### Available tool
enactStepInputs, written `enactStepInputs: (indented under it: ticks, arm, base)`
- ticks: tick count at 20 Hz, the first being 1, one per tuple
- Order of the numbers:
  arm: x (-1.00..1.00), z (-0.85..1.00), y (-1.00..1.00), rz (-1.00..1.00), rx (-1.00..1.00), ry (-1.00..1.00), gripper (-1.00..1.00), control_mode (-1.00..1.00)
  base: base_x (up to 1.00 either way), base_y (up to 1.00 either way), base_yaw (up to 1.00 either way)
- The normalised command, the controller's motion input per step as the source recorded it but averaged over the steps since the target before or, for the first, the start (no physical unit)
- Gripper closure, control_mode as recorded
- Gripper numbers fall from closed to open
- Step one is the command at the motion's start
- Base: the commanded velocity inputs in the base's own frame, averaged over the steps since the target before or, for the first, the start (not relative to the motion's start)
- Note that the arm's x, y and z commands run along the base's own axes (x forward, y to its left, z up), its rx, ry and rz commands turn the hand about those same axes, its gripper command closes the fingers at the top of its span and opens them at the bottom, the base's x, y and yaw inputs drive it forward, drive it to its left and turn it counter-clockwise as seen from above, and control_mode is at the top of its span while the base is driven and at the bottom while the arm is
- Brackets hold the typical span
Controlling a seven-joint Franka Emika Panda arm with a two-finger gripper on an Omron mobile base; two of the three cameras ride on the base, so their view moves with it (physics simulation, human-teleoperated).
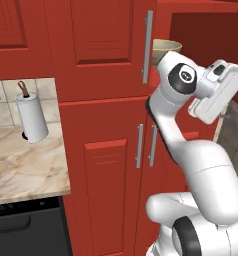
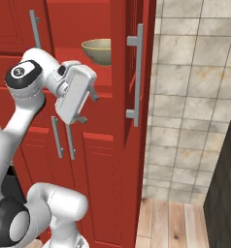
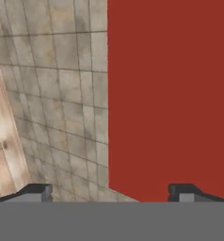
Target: Retrieve the bowl from the cabinet, then place the raw meat into the bowl to avoid contamination.
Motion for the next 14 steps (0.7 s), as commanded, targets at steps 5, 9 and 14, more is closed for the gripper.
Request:
enactStepInputs:
  ticks: [5, 9, 14]
  arm:
    - [0.07, 0.04, 0.61, -0.15, 0.14, -0.21, -1.0, -1.0]
    - [0.15, 0.06, 0.44, -0.11, 0.3, -0.29, -1.0, -1.0]
    - [0.12, -0.26, 0.43, -0.03, 0.37, -0.34, -1.0, -1.0]
  base:
    - [0.0, 0.0, 0.0]
    - [0.0, 0.0, 0.0]
    - [0.0, 0.0, 0.0]
